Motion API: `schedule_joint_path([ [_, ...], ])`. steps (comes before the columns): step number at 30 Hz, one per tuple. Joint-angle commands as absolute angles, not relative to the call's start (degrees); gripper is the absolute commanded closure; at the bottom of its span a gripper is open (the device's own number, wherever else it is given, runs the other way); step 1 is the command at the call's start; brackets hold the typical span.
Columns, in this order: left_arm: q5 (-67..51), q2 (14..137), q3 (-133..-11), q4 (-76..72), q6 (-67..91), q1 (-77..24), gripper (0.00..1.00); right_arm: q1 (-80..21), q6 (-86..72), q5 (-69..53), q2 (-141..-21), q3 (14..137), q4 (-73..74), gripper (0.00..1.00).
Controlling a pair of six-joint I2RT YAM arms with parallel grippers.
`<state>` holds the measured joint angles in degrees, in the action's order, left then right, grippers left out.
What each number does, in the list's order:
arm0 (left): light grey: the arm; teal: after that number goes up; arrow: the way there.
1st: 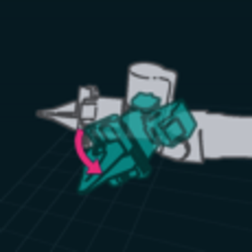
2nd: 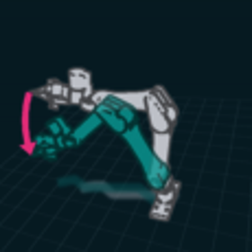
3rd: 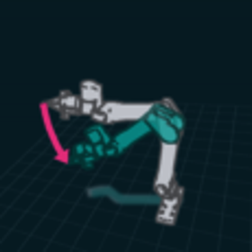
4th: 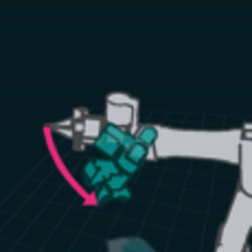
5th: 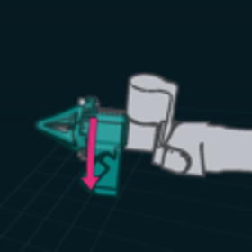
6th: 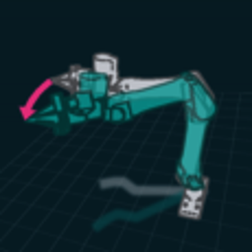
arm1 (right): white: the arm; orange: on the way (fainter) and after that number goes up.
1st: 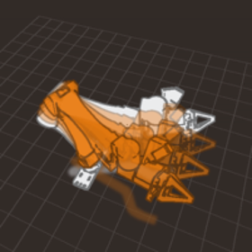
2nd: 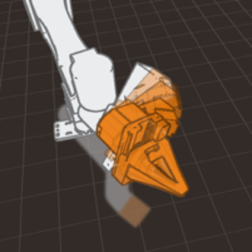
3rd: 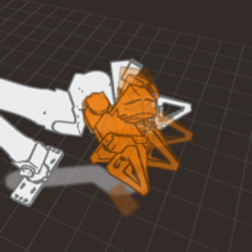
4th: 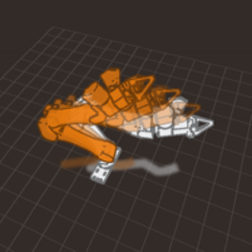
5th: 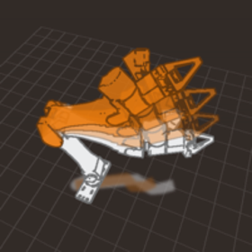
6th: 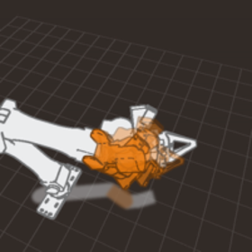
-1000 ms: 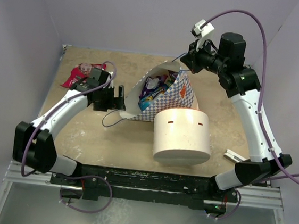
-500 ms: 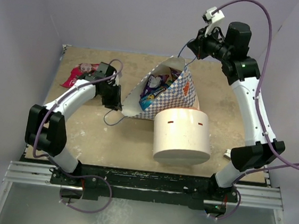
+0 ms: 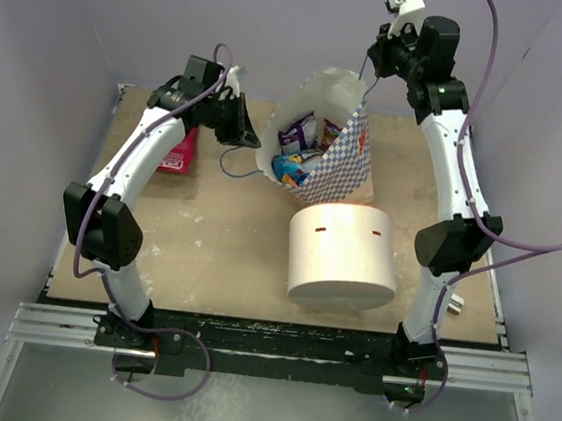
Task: Take the snacks out of the paper bag
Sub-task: Adjust the paper bag at the center of the board.
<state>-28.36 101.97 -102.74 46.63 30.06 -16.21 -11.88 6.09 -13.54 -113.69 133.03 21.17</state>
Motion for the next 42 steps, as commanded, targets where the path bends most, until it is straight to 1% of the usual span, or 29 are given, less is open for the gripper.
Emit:
schedule_joint_path([
  [1, -32.0, 99.3, -105.9, 42.7, 33.9, -16.0, 1.00, -12.1, 5.0, -22.7, -110.0, 140.4, 8.5, 1.00],
  [7, -29.0, 91.3, -91.6, 41.6, 35.4, -16.0, 1.00, -14.8, 0.6, -31.5, -108.5, 138.5, 10.5, 1.00],
  [12, -26.2, 82.8, -78.1, 41.3, 36.5, -16.0, 1.00, -20.7, -5.8, -39.7, -106.9, 134.8, 13.6, 1.00],
  [16, -25.7, 75.6, -70.4, 40.6, 38.6, -15.9, 1.00, -23.3, -16.7, -48.9, -106.5, 130.5, 9.0, 1.00],
  [18, -25.5, 72.6, -66.9, 40.3, 39.4, -15.9, 1.00, -24.5, -20.1, -50.4, -105.1, 127.5, 8.1, 1.00],
  [22, -25.2, 68.3, -61.2, 39.5, 40.1, -15.9, 1.00, -25.6, -20.5, -50.1, -100.7, 120.6, 10.9, 1.00],
  [23, -24.9, 67.5, -60.4, 39.7, 40.0, -16.0, 0.97, -25.6, -20.5, -49.9, -99.5, 118.0, 11.0, 1.00],
  [25, -23.2, 65.4, -59.8, 41.0, 38.9, -16.0, 0.88, -25.6, -20.4, -50.2, -97.4, 115.0, 13.2, 1.00],
  [26, -21.5, 64.1, -60.1, 42.2, 38.0, -16.0, 0.80, -25.6, -20.4, -50.6, -96.7, 114.1, 13.9, 1.00],
  [27, -19.7, 62.8, -61.2, 43.8, 37.0, -16.1, 0.70, -25.6, -20.4, -50.7, -96.2, 113.6, 14.8, 1.00],
  [29, -16.7, 60.4, -64.4, 46.9, 34.5, -16.2, 0.55, -25.6, -20.5, -50.6, -95.6, 113.4, 16.4, 1.00],
  [31, -14.9, 59.1, -67.8, 48.1, 31.7, -16.7, 0.46, -25.6, -20.5, -50.0, -95.2, 113.7, 17.4, 1.00],
  [33, -14.6, 59.2, -70.7, 47.6, 30.0, -18.1, 0.42, -25.6, -20.5, -49.2, -94.8, 114.1, 17.7, 1.00],
  [35, -14.4, 61.1, -73.8, 46.1, 28.7, -21.4, 0.42, -25.6, -20.8, -48.5, -94.7, 114.5, 17.2, 1.00],
  [38, -10.0, 65.9, -76.4, 42.6, 27.5, -29.2, 0.58, -25.6, -21.5, -47.7, -94.7, 114.7, 16.0, 1.00],
  [42, -2.6, 72.9, -78.3, 40.1, 26.2, -34.6, 0.82, -25.6, -21.8, -46.8, -95.3, 116.1, 16.1, 1.00],
])
